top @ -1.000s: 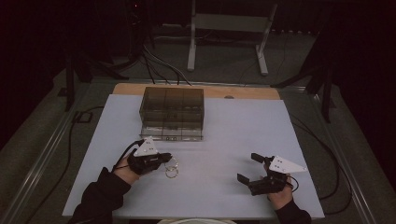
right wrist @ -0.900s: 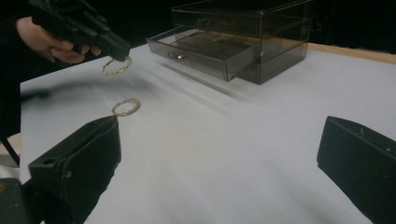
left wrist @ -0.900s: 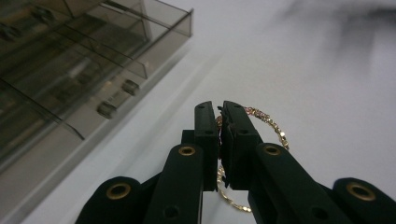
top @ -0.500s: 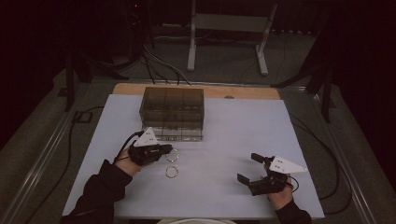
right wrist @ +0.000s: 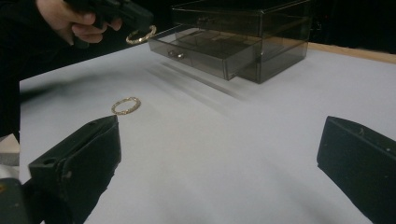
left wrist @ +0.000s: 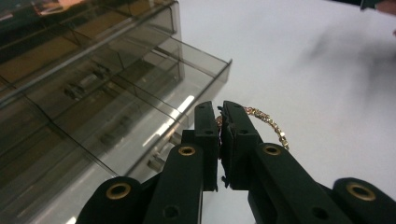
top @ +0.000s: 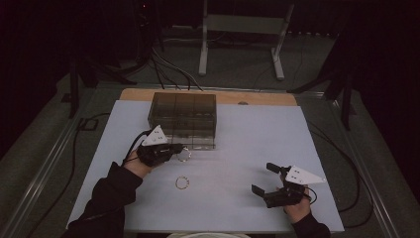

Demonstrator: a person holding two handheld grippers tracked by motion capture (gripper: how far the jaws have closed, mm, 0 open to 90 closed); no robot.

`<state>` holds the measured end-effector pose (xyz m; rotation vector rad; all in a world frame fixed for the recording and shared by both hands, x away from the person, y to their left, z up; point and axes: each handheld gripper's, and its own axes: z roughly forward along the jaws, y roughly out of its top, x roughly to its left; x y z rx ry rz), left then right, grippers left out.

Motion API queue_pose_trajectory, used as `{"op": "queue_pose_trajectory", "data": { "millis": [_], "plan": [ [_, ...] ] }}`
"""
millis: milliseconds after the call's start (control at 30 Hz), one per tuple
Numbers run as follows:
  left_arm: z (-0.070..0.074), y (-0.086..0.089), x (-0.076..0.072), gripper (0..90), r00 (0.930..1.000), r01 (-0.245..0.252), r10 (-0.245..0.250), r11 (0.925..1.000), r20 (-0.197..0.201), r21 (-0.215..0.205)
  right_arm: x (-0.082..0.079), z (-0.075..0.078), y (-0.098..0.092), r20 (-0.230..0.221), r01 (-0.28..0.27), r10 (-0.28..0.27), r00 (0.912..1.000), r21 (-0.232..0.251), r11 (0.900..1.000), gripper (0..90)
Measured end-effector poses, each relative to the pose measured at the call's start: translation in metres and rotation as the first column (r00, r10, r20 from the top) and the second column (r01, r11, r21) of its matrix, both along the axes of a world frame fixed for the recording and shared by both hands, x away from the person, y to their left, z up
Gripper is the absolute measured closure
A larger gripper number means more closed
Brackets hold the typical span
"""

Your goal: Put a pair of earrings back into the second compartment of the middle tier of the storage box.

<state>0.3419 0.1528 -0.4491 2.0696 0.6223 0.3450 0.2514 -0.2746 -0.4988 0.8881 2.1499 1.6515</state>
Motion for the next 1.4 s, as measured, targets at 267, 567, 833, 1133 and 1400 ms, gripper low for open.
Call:
{"op": "queue_pose_trajectory", "data": {
  "millis": [267,567,833,1133,1400],
  "plan": [
    [0.007,0.002,0.011,86.7,0.9993,-0.036,0.036,0.999,0.013,-0.029,0.0,0.0,0.0,0.005,0.001,-0.001,1.0,-0.003,1.0,0.0],
    [0.012,-0.003,0.021,86.8,0.9977,-0.066,0.067,0.9967,0.01,-0.048,0.0,0.0,0.0,-0.001,0.001,-0.001,1.0,0.001,1.0,0.0],
    [0.013,-0.006,0.028,86.7,0.9941,-0.106,0.107,0.9928,0.016,-0.055,-0.001,0.0,0.0,0.003,0.001,-0.001,1.0,0.0,1.0,0.0],
    [0.011,-0.008,0.038,86.7,0.9859,-0.167,0.167,0.9843,0.003,-0.057,0.0,0.0,-0.001,-0.004,0.001,-0.001,1.0,0.0,1.0,0.0],
    [-0.001,-0.011,0.046,86.7,0.972,-0.234,0.233,0.9714,-0.027,-0.038,-0.001,0.0,-0.001,-0.005,0.001,-0.001,1.0,0.0,1.0,0.0]
  ]
}}
